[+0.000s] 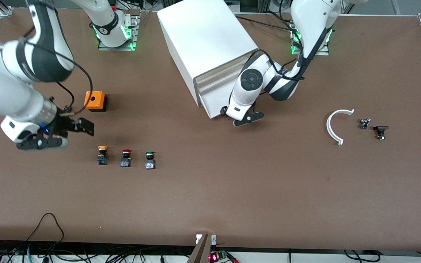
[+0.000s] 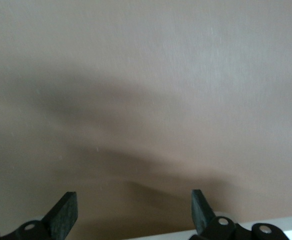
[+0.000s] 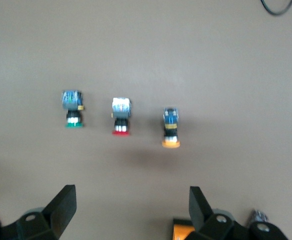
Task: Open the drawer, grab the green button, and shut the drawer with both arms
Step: 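Retract the right gripper while the left gripper pushes the drawer shut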
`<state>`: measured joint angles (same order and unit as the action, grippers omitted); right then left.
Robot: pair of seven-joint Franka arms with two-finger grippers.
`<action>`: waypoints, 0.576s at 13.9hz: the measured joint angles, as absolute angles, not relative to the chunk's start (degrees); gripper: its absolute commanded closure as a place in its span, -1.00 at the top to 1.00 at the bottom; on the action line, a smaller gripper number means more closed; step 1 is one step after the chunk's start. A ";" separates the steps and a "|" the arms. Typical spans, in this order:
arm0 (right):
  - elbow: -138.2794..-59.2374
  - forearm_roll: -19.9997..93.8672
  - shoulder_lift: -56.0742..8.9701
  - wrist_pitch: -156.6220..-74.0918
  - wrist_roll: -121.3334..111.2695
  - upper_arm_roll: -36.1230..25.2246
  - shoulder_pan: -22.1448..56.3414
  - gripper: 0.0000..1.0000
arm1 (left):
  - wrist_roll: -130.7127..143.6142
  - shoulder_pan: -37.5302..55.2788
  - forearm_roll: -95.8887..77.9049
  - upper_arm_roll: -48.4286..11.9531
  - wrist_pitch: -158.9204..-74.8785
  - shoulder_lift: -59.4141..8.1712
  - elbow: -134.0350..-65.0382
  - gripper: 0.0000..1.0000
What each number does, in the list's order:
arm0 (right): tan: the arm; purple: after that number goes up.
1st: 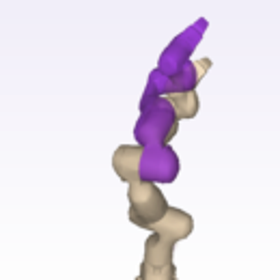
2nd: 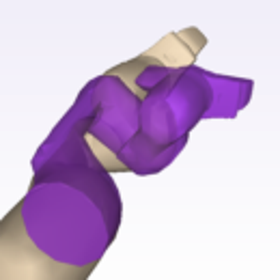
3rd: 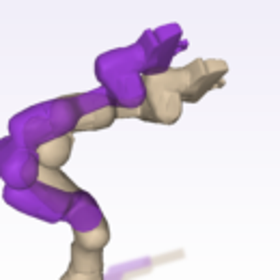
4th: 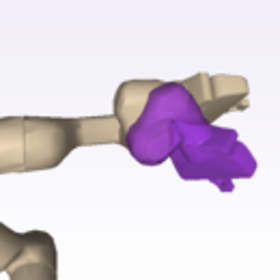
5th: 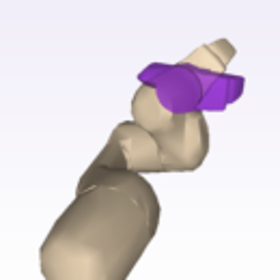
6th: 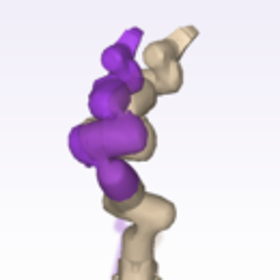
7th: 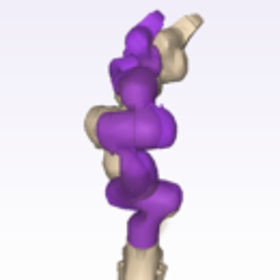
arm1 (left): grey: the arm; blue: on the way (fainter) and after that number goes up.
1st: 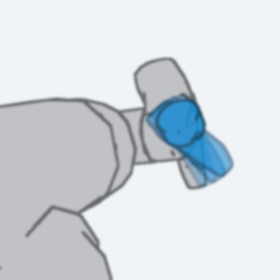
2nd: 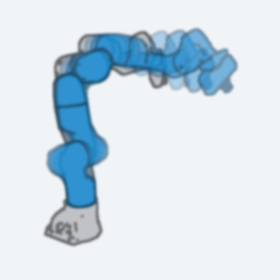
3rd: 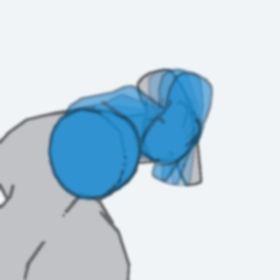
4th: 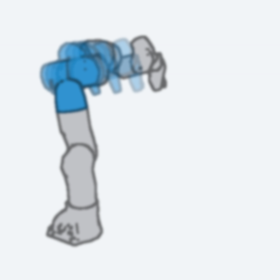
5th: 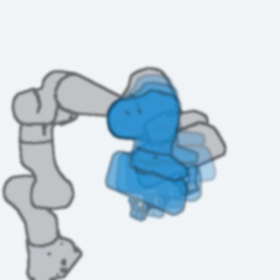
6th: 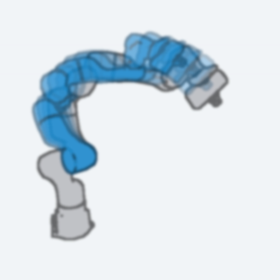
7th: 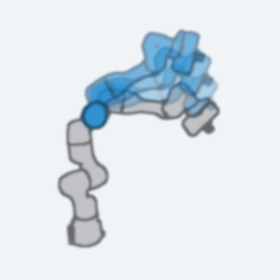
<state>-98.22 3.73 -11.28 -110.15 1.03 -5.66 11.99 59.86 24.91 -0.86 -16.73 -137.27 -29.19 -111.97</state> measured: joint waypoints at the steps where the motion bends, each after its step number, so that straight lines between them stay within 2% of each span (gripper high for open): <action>1: -99.07 3.63 -8.95 -107.73 1.13 -5.91 12.00 1.00 | 59.86 23.73 -0.86 -18.55 -137.27 -29.05 -112.58 1.00; 4: -99.52 3.56 -4.55 -101.84 1.14 -6.94 11.99 1.00 | 59.93 21.20 -0.86 -22.25 -137.27 -28.90 -113.75 1.00; 8: -97.19 2.89 -4.12 -98.42 1.23 -6.75 12.37 1.00 | 60.86 20.84 -0.86 -23.76 -137.27 -28.88 -114.13 1.00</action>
<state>-97.19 2.89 -4.12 -98.42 1.23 -6.75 12.37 60.86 20.84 -0.86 -23.76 -137.27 -28.88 -114.13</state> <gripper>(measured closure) 0.000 0.000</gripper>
